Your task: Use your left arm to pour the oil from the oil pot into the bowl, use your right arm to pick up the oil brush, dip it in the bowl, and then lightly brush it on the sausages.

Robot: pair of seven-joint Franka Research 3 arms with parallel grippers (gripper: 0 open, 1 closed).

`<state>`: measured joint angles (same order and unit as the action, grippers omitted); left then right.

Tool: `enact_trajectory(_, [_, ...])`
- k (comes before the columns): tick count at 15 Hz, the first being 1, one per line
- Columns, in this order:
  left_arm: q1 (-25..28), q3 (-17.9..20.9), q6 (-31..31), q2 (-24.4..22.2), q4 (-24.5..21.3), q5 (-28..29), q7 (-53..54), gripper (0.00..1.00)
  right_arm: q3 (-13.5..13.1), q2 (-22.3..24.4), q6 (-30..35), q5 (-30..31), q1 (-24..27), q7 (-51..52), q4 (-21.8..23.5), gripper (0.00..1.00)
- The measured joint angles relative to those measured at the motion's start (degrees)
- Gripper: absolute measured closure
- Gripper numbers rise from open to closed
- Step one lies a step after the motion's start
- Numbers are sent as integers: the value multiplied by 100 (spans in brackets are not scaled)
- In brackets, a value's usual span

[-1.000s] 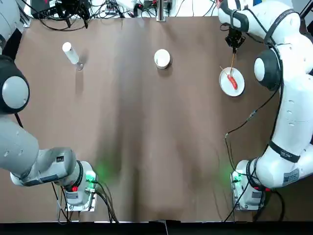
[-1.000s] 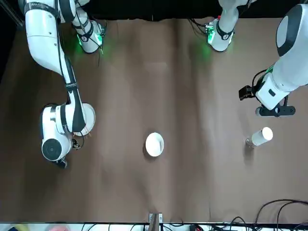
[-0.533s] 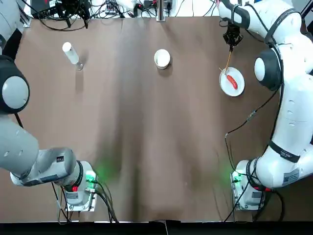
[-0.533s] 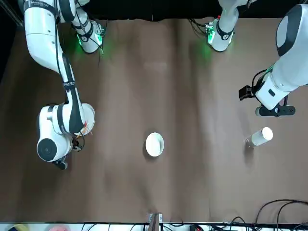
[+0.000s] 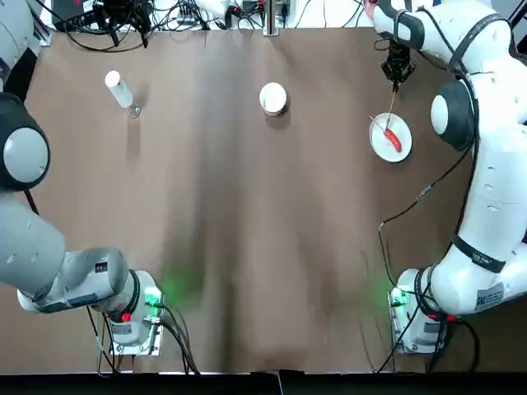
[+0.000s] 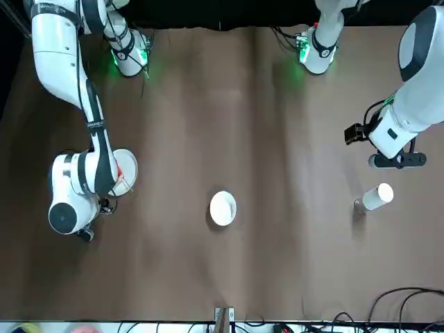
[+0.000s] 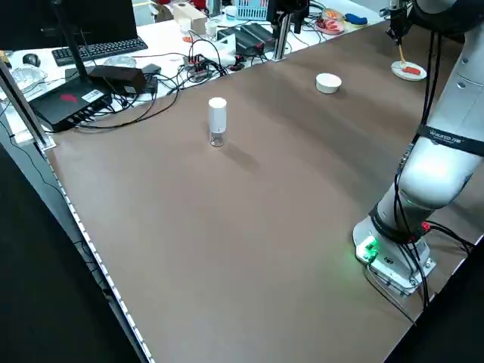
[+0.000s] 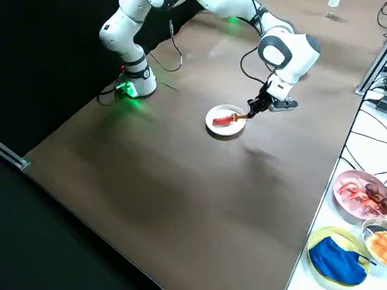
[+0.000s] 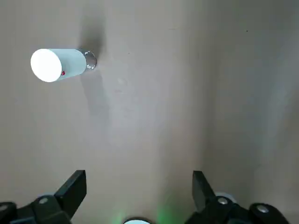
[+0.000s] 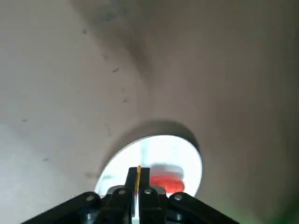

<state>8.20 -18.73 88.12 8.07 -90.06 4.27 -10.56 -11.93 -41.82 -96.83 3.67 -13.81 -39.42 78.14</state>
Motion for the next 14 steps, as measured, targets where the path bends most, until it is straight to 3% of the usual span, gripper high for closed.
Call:
enact_trajectory(9, [-2,0,0,0,0,0,0,0,-23,0,724,877,18,507,58,96])
enact_trajectory(14, [-9,-3,0,0,0,0,0,0,-4,-23,756,921,-29,517,238,96])
